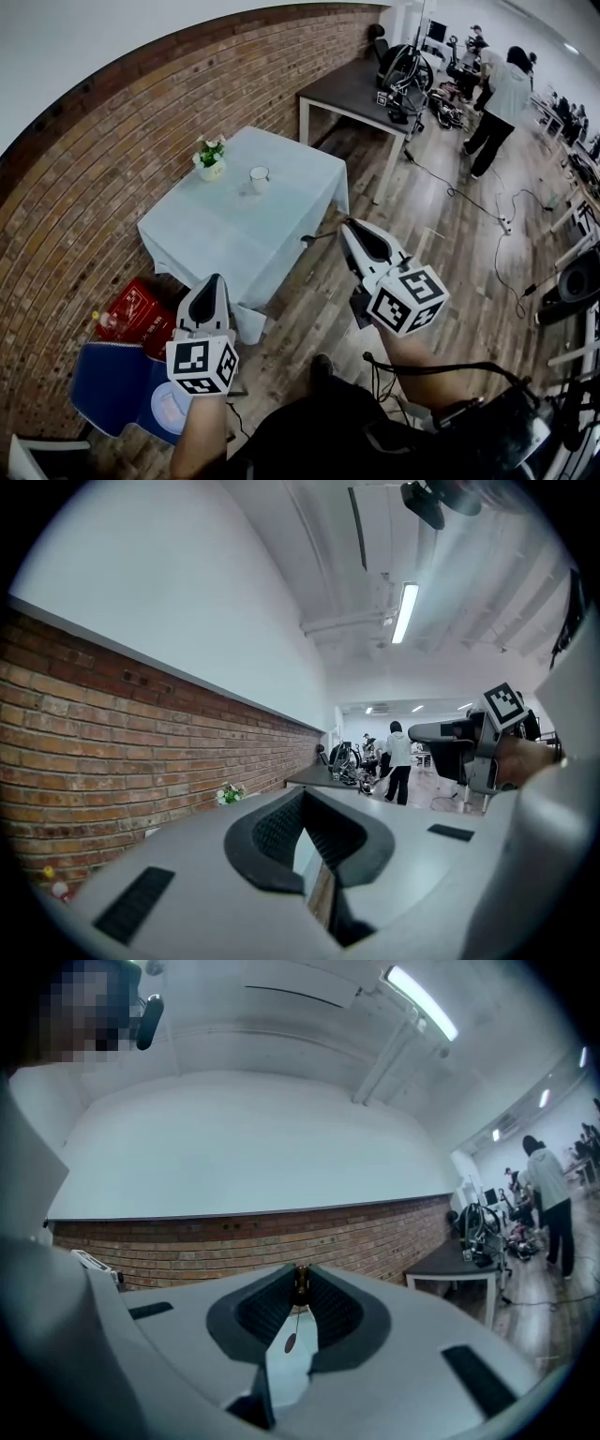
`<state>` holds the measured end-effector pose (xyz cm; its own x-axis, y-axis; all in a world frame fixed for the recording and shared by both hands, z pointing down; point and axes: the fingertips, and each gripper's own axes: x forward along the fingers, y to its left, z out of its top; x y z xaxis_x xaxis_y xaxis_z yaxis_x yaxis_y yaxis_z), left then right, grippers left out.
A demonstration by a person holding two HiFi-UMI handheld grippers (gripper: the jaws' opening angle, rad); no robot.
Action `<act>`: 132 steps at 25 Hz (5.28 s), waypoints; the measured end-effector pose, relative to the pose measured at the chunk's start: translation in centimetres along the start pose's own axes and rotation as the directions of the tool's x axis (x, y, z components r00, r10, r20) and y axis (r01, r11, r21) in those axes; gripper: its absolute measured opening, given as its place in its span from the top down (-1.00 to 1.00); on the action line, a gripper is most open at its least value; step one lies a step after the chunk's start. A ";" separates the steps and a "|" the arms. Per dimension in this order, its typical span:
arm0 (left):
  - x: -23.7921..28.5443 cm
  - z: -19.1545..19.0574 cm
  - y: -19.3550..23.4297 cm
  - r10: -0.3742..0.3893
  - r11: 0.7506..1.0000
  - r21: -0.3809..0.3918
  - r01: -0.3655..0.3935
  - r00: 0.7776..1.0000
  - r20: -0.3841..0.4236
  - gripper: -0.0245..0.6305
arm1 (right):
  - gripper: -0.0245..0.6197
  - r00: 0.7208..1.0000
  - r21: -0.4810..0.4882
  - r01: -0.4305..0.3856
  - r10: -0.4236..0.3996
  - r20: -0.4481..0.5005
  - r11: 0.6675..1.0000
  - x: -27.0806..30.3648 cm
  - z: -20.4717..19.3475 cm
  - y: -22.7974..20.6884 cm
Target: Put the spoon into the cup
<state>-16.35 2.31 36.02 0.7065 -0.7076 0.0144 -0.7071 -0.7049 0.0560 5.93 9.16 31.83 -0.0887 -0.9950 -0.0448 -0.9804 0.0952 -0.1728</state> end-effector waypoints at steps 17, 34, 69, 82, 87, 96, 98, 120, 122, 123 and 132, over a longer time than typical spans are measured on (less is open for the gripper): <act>13.6 0.2 -1.6 0.046 0.999 0.025 -0.045 0.998 -0.032 0.90 | 0.75 0.996 0.019 -0.087 0.087 -0.003 0.996 7.5 1.4 -10.7; 21.2 0.5 4.7 0.057 0.998 0.024 -0.056 0.998 -0.034 0.90 | 0.75 0.996 0.040 -0.089 0.090 -0.023 0.995 18.1 0.3 -13.3; 31.2 -1.4 17.2 0.127 0.988 -0.079 -0.131 0.990 -0.054 0.90 | 0.75 0.991 0.036 -0.081 0.085 -0.106 0.996 38.1 -2.4 -16.5; 34.6 -2.4 16.8 0.298 0.951 -0.054 -0.303 0.951 -0.084 0.90 | 0.75 0.942 0.051 -0.267 0.272 -0.199 0.962 45.5 -6.6 -20.5; 35.4 -3.5 16.9 0.353 0.932 -0.044 -0.359 0.930 -0.102 0.90 | 0.75 0.908 0.067 -0.335 0.342 -0.243 0.940 47.5 -9.5 -20.7; 36.1 -5.0 16.5 0.424 0.901 -0.042 -0.432 0.896 -0.130 0.90 | 0.75 0.853 0.107 -0.404 0.416 -0.314 0.909 50.0 -14.6 -21.2; 36.3 -5.4 16.4 0.435 0.895 -0.037 -0.444 0.890 -0.135 0.90 | 0.75 0.840 0.109 -0.419 0.431 -0.329 0.901 50.3 -15.8 -21.3; 35.1 -10.3 13.9 0.525 0.830 -0.045 -0.556 0.806 -0.274 0.90 | 0.75 0.727 0.161 -0.471 0.485 -0.487 0.867 52.2 -28.6 -21.5; 34.8 -10.4 13.9 0.527 0.827 -0.045 -0.560 0.802 -0.281 0.90 | 0.75 0.724 0.162 -0.469 0.483 -0.493 0.868 52.2 -29.1 -21.4; 34.8 -10.4 13.9 0.528 0.827 -0.045 -0.561 0.801 -0.283 0.90 | 0.75 0.722 0.162 -0.469 0.483 -0.496 0.868 52.2 -29.3 -21.4; 34.4 -10.4 13.9 0.521 0.830 -0.043 -0.557 0.800 -0.297 0.90 | 0.75 0.729 0.167 -0.442 0.461 -0.506 0.881 52.1 -30.5 -21.8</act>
<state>-1.58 -31.31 47.68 0.2052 -0.9186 0.3376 -0.9787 -0.1888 0.0812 17.29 -45.60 63.31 -0.6061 -0.6960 0.3851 -0.7954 0.5287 -0.2965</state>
